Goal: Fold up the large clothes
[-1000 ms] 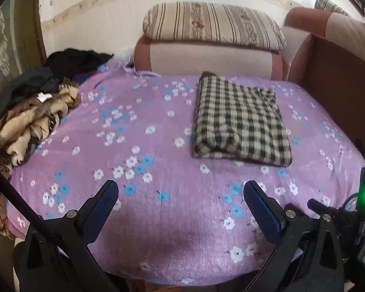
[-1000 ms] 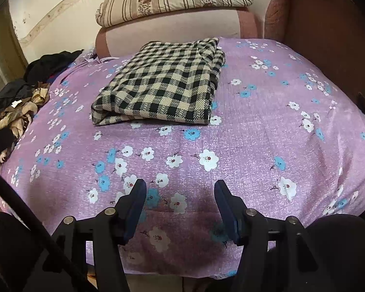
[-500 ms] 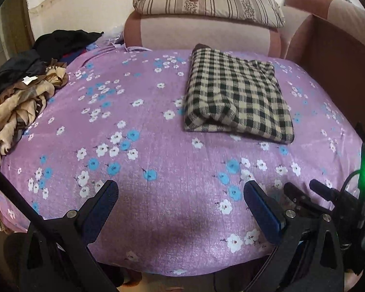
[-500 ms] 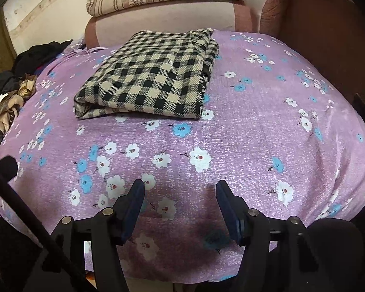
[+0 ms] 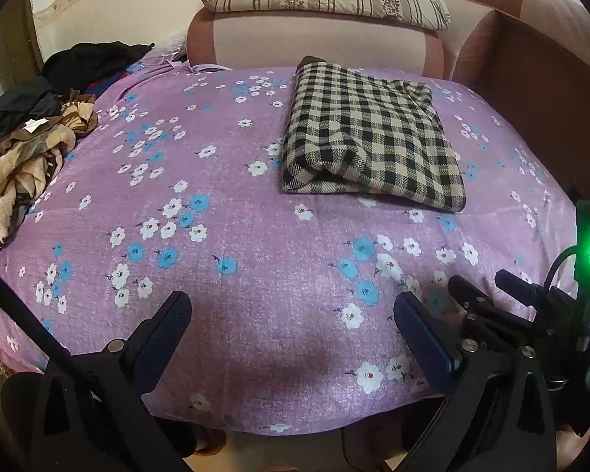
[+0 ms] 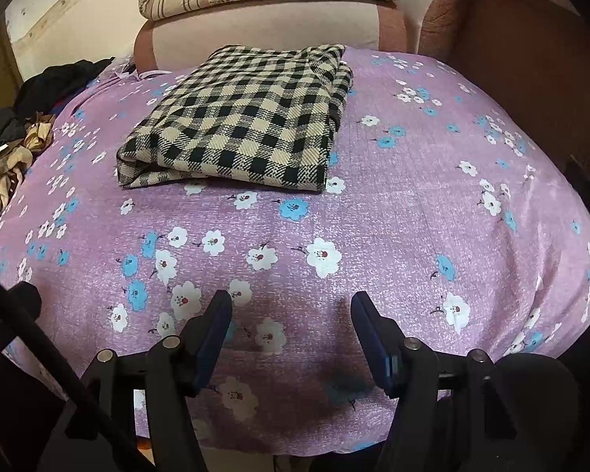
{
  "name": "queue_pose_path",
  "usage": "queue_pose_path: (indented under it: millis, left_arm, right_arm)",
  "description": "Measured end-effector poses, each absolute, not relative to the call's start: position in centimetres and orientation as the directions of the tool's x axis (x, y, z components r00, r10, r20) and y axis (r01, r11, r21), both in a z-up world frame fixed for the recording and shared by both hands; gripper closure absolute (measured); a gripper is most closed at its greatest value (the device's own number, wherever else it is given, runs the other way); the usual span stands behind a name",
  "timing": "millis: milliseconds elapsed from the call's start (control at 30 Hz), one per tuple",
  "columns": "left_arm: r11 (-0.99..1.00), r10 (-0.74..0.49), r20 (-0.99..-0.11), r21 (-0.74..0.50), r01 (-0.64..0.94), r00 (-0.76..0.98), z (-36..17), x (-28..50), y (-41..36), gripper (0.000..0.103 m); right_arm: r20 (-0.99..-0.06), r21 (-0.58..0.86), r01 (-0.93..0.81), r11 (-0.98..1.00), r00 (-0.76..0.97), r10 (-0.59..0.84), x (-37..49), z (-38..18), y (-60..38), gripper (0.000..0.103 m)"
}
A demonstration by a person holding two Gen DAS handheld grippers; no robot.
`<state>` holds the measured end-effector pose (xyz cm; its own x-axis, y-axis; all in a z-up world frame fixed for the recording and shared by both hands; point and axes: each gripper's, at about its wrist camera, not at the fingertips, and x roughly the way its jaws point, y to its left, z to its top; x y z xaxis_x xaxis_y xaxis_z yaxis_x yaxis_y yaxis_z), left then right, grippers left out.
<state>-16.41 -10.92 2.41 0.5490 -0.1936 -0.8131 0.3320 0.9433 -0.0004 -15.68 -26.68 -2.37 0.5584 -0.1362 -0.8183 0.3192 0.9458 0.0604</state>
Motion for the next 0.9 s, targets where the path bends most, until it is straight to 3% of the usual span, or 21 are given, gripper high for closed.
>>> queue_pose_path:
  millis: [900]
  left_arm:
    - [0.936, -0.218, -0.852, -0.044, 0.350, 0.475, 1.0, -16.6, -11.0, 0.001]
  right_arm:
    - [-0.832, 0.038, 0.348, 0.937, 0.530, -0.164, -15.7, -2.5, -26.8, 0.033]
